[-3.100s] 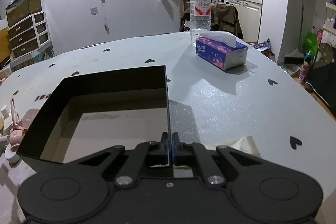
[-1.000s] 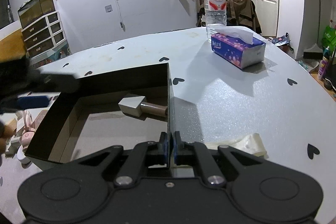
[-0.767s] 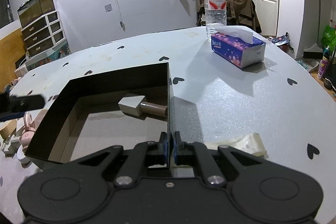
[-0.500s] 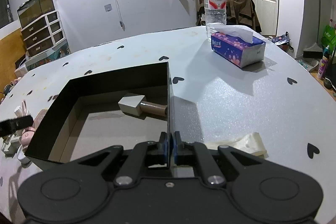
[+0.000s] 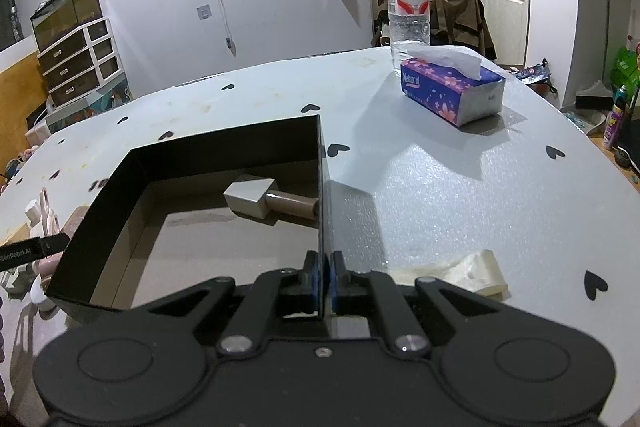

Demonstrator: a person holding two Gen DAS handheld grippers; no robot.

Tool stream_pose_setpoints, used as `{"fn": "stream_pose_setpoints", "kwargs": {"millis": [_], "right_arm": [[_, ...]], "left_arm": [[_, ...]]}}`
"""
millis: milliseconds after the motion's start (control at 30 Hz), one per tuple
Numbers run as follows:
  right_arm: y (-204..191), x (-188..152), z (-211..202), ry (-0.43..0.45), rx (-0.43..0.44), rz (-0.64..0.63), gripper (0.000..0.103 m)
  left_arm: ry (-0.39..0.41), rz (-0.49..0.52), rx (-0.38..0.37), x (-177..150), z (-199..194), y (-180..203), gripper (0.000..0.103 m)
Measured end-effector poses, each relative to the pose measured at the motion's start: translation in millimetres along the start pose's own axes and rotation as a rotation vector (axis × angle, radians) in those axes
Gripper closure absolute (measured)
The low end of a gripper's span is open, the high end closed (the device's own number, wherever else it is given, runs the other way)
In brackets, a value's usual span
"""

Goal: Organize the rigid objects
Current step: 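Move the left tool back and grasp the pink scissors stand, then carry the pink scissors into the black box and release them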

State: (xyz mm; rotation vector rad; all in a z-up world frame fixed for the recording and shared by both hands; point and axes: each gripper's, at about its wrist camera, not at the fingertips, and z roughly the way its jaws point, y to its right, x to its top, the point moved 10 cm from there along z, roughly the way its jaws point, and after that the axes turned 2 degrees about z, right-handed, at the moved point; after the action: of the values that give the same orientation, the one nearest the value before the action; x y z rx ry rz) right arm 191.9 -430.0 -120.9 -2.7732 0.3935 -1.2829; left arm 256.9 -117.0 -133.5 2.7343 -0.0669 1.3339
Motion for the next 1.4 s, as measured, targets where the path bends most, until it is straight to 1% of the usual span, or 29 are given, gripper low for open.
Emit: {"fn": "stream_pose_setpoints", "kwargs": {"millis": [33, 67, 367, 533, 600, 833, 1033, 1133, 1200, 1333, 1400], "right_arm": [[0.0, 0.0, 0.1, 0.000, 0.000, 0.000, 0.097], [0.1, -0.1, 0.2, 0.000, 0.000, 0.000, 0.097], [0.3, -0.4, 0.3, -0.001, -0.001, 0.002, 0.097], [0.3, -0.8, 0.6, -0.001, -0.004, 0.003, 0.097], [0.3, -1.1, 0.3, 0.000, -0.006, 0.003, 0.097], [0.5, -1.5, -0.1, 0.000, -0.005, 0.002, 0.097], [0.3, -1.3, 0.2, -0.001, -0.005, 0.002, 0.097], [0.4, -1.4, 0.2, 0.000, -0.006, 0.001, 0.097], [0.2, -1.3, 0.0, 0.000, -0.006, 0.002, 0.097], [0.4, -1.3, -0.3, 0.001, -0.006, 0.003, 0.097], [0.8, -1.6, -0.3, 0.001, -0.004, 0.005, 0.097]], "left_arm": [[-0.005, 0.001, 0.000, -0.7, 0.6, -0.1, 0.054], [-0.017, -0.006, -0.005, -2.4, 2.0, -1.2, 0.059], [-0.011, -0.034, -0.036, -4.0, 1.2, -4.1, 0.061], [-0.006, -0.057, -0.067, -2.8, -5.0, -5.6, 0.065], [-0.002, -0.059, -0.074, -2.1, -8.1, -5.3, 0.068], [0.004, -0.064, -0.090, 0.1, -13.5, -3.0, 0.069], [0.040, -0.058, -0.110, 11.3, -25.4, 0.5, 0.069], [0.065, -0.041, -0.153, 24.3, -35.9, 10.5, 0.069], [0.076, -0.030, -0.200, 32.1, -42.8, 22.6, 0.069], [0.054, -0.029, -0.338, 43.4, -50.7, 57.6, 0.069], [0.042, -0.009, -0.397, 46.5, -52.3, 80.6, 0.069]]}}
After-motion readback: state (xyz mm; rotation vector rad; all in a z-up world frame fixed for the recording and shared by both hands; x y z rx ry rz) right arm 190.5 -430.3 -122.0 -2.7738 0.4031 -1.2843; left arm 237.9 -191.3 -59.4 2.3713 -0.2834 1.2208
